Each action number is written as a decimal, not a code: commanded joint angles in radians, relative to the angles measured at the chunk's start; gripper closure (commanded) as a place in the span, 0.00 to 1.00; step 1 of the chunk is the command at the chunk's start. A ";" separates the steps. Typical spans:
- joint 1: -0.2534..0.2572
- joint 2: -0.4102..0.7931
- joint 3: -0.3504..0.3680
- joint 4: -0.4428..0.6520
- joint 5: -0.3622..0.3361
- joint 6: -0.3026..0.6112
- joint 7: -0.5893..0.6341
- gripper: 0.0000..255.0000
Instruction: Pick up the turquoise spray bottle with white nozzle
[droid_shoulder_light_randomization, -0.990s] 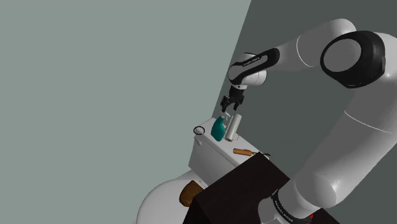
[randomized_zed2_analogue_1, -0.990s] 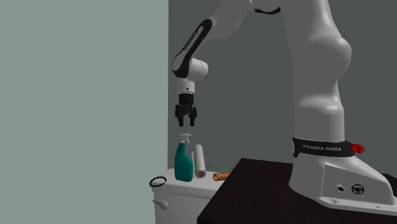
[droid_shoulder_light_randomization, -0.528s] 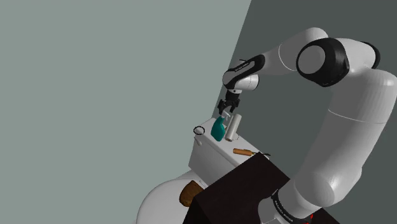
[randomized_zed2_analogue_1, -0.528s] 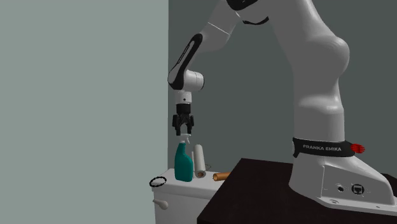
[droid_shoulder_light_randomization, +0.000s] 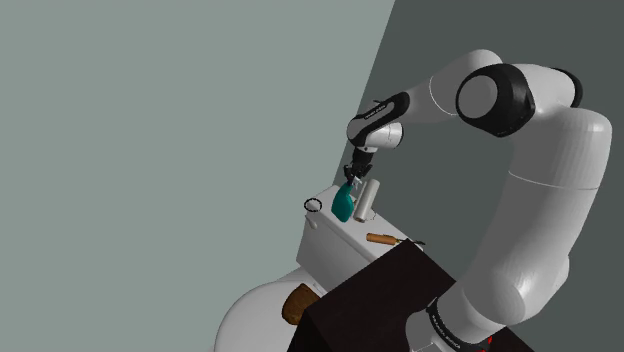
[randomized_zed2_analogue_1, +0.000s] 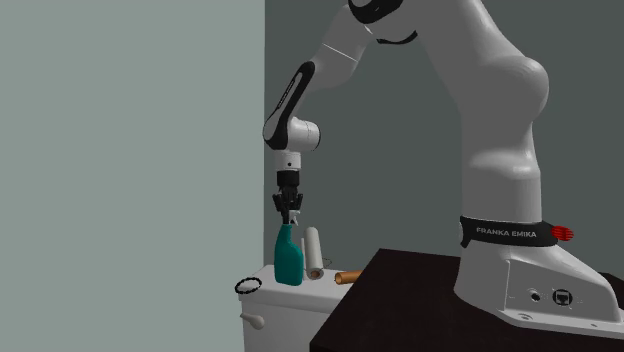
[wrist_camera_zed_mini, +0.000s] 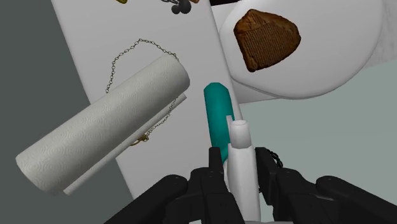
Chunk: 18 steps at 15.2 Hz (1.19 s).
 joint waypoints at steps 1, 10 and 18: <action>0.000 0.001 0.000 0.000 0.000 0.001 0.000 1.00; 0.005 -0.033 -0.007 -0.002 -0.012 -0.031 0.008 1.00; 0.014 -0.109 -0.019 0.015 -0.042 -0.120 0.029 1.00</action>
